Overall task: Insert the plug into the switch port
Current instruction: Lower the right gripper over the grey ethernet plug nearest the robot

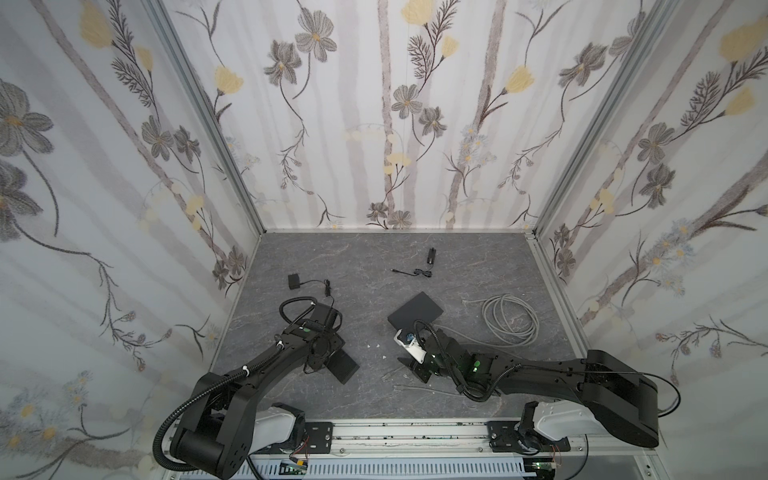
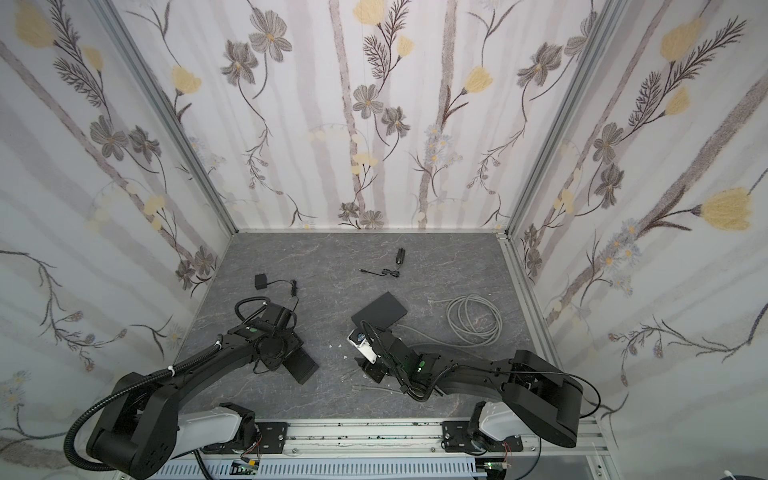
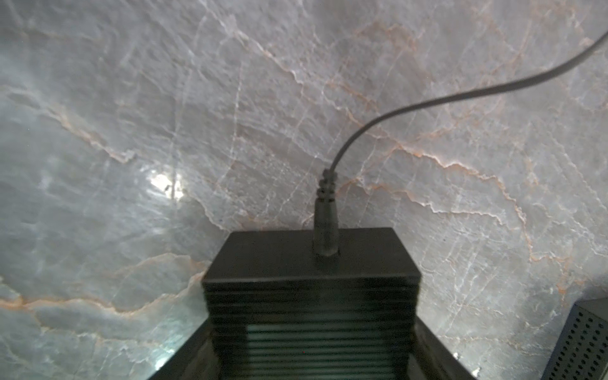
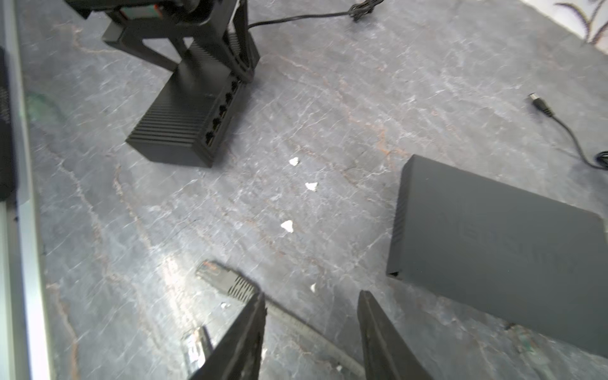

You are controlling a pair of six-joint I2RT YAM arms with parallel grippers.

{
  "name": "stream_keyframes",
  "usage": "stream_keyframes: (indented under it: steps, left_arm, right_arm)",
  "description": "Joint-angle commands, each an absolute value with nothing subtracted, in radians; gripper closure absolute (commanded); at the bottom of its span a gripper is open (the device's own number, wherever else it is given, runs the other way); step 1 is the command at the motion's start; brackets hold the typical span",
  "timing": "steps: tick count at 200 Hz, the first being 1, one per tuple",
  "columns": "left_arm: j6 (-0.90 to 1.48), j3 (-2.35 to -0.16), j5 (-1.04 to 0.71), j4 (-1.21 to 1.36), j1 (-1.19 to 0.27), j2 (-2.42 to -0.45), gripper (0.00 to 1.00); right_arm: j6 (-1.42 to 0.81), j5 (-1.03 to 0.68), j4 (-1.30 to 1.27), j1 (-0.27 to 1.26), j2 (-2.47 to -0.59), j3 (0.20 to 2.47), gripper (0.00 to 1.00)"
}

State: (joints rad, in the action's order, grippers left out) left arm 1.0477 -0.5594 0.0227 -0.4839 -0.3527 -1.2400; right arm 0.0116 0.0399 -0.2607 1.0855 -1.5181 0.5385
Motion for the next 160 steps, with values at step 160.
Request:
stream_keyframes:
  steps: [160]
  left_arm:
    - [0.563,-0.603,-0.131,-0.254,-0.396,-1.456,0.35]
  right_arm:
    - [-0.196,0.027,0.253,1.181,-1.652,0.741,0.53]
